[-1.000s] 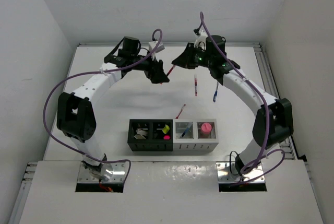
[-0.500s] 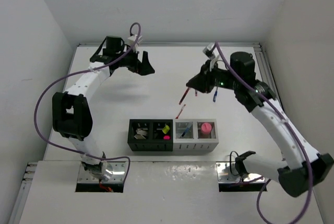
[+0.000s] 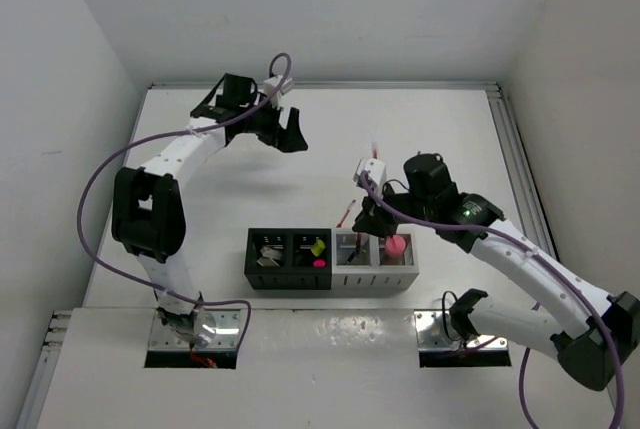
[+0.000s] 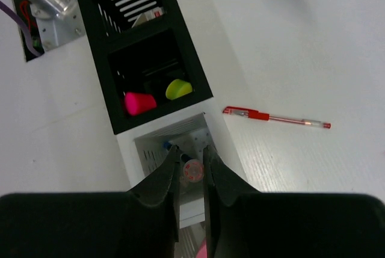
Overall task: Sort the stationery into containers
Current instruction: Place the pen in the storage box, then pick up the pen from the center of the board, then place the pen in the storage box.
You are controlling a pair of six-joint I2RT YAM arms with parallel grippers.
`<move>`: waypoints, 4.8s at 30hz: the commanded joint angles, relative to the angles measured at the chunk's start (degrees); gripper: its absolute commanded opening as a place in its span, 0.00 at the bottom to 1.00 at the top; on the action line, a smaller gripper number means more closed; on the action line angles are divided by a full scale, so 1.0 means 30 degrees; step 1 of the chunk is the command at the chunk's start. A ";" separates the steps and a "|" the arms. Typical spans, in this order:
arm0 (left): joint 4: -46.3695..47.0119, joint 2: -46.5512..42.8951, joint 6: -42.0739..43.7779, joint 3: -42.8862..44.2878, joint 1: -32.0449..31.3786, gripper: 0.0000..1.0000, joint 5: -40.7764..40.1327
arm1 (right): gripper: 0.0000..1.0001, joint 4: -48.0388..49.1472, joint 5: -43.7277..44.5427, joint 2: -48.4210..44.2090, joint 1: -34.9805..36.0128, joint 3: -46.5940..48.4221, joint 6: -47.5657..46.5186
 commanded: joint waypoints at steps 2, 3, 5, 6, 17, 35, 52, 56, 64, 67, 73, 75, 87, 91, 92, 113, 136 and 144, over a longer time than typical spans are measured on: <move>-0.0042 -0.0300 0.1375 0.0327 -0.0642 1.00 -0.0623 | 0.15 0.2016 0.1157 0.0099 0.0917 -0.0538 -0.0737; -0.0391 -0.0241 0.1582 0.0358 -0.0760 1.00 -0.0799 | 0.24 0.2045 0.1247 0.0099 0.0976 -0.0743 -0.0736; -0.0832 -0.0008 0.2399 0.0533 -0.1284 1.00 -0.1064 | 0.50 0.1784 0.1540 -0.0018 0.1211 -0.0949 -0.1086; -0.1559 0.0342 0.3101 0.0621 -0.1520 1.00 -0.1238 | 0.60 0.1318 0.1744 -0.0047 0.1327 -0.1037 -0.2074; -0.2503 0.1574 0.3634 0.0151 -0.6116 1.00 -0.4959 | 0.76 0.1782 0.7015 -0.0663 -0.0573 0.1126 -0.0504; -0.1627 0.5559 0.2171 0.1560 -1.0017 0.79 -0.8999 | 0.68 -0.1236 0.8692 -0.1484 -1.1820 -0.0920 0.7291; 0.0279 0.7023 0.0442 0.0590 -0.9377 0.16 -1.2197 | 0.56 -0.1119 0.5731 -0.0898 -1.4813 -0.1008 0.6148; -0.0626 0.7990 0.0384 0.2196 -0.8354 0.00 -1.1789 | 0.55 -0.0796 0.5235 -0.0751 -1.4843 -0.1009 0.6148; 0.0425 0.8636 -0.1664 0.6768 -0.4075 0.00 -0.6517 | 0.54 0.0434 0.2921 -0.0371 -1.4347 -0.1038 0.4747; -0.0013 0.8900 -0.2777 0.9171 -0.3077 0.00 -0.5110 | 0.53 0.0843 0.2070 0.0126 -1.3646 -0.0659 0.3430; 0.0307 0.7291 -0.7397 0.9970 -0.1438 0.00 -0.3236 | 0.55 0.2306 0.1043 0.1416 -1.0629 0.0660 -0.0906; 0.0542 0.6881 -0.8779 0.9734 -0.1085 0.00 -0.1744 | 0.63 0.3506 0.0956 0.1826 -0.9019 0.0954 -0.2927; 0.5026 0.1490 -1.7924 0.1446 0.0118 0.00 0.4003 | 0.79 1.3085 0.2156 0.3643 -0.1077 -0.0859 -1.1482; 0.3860 0.1195 -1.7402 0.1499 0.0147 0.00 0.4443 | 0.81 1.6307 0.2885 0.3936 0.0795 -0.2587 -1.3479; 0.3360 0.1427 -1.7197 0.1646 0.0176 0.00 0.4501 | 0.82 1.7241 0.3295 0.4082 0.1091 -0.2619 -1.3423; -0.0570 0.2279 -1.4852 0.3083 0.0616 0.00 0.5088 | 0.74 2.3372 0.6110 1.0292 0.3320 -0.0835 -1.7933; 0.2239 0.0991 -1.6285 0.0653 0.0147 0.19 0.5585 | 0.00 2.3696 0.5730 0.9330 0.3877 -0.1916 -1.9546; 0.3471 0.1077 -1.6259 0.1205 0.1200 1.00 0.5090 | 0.00 2.2644 0.7222 0.6638 0.4053 -0.2270 -1.7557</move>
